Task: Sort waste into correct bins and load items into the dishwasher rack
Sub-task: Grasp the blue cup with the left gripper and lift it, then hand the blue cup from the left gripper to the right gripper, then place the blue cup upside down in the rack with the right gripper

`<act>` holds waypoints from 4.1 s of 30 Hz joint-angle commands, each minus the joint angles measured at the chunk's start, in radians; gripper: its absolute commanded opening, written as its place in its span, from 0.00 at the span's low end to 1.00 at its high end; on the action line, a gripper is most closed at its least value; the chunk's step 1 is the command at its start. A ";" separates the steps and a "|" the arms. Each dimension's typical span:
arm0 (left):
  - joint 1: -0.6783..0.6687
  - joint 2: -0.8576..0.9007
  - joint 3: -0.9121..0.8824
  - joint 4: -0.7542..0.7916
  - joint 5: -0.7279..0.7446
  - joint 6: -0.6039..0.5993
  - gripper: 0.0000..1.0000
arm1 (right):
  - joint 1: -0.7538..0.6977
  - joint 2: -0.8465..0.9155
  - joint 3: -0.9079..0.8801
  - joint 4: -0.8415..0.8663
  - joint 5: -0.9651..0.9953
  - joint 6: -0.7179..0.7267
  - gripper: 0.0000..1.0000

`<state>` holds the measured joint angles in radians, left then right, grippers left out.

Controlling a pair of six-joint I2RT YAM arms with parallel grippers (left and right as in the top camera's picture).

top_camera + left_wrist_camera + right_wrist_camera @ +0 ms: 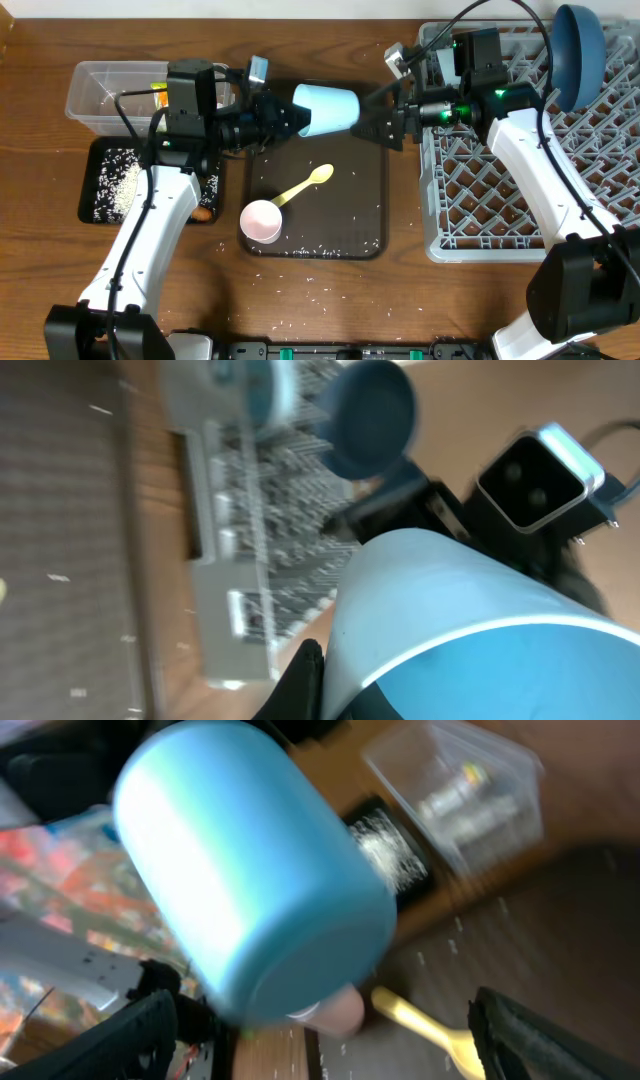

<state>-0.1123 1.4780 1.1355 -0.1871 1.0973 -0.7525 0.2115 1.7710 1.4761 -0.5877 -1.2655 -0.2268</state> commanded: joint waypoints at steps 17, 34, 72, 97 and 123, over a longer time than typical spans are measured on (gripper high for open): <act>-0.003 -0.018 0.023 0.017 0.220 -0.069 0.06 | 0.089 -0.013 -0.001 0.216 -0.269 0.024 0.72; -0.002 -0.018 0.023 0.017 0.211 -0.068 0.38 | 0.066 -0.013 -0.001 0.221 -0.253 0.069 0.50; -0.171 0.005 -0.012 -0.375 -0.900 0.176 0.53 | -0.219 -0.122 0.280 -0.903 1.243 0.420 0.58; -0.175 0.005 -0.012 -0.385 -0.908 0.177 0.53 | -0.099 -0.022 -0.067 -0.691 1.234 0.432 0.59; -0.175 -0.161 -0.007 -0.703 -0.908 0.317 0.52 | -0.063 -0.076 0.225 -0.693 1.141 0.410 0.99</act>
<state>-0.2852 1.3117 1.1320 -0.8375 0.2028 -0.4717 0.1184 1.7180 1.6756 -1.2827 -0.1032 0.1974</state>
